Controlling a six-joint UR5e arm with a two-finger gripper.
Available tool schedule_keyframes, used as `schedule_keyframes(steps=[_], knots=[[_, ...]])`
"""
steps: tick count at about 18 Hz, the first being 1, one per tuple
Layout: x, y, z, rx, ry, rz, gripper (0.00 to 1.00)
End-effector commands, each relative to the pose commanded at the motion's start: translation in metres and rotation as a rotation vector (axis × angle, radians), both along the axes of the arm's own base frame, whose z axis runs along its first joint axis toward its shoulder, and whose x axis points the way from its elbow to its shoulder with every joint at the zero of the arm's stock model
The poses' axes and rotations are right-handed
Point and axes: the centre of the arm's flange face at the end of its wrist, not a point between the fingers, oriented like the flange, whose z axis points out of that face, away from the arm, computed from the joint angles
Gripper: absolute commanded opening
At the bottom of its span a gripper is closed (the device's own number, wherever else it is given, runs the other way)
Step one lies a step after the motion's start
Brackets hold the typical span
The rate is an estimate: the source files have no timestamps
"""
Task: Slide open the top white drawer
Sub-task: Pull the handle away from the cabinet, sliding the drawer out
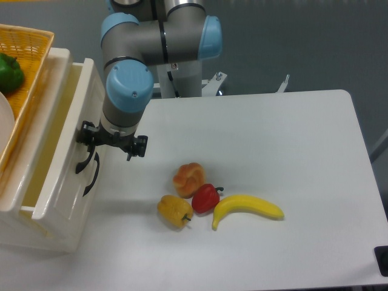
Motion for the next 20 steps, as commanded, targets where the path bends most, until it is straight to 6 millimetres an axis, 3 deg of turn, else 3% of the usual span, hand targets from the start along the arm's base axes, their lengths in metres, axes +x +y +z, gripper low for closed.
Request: schedule_keyframes(steps=[5,20], knots=[[-0.02,-0.007,0.006,0.012,0.008,0.022,1.0],[-0.045,-0.02,0.009,-0.009,0.068,0.019,1.0]])
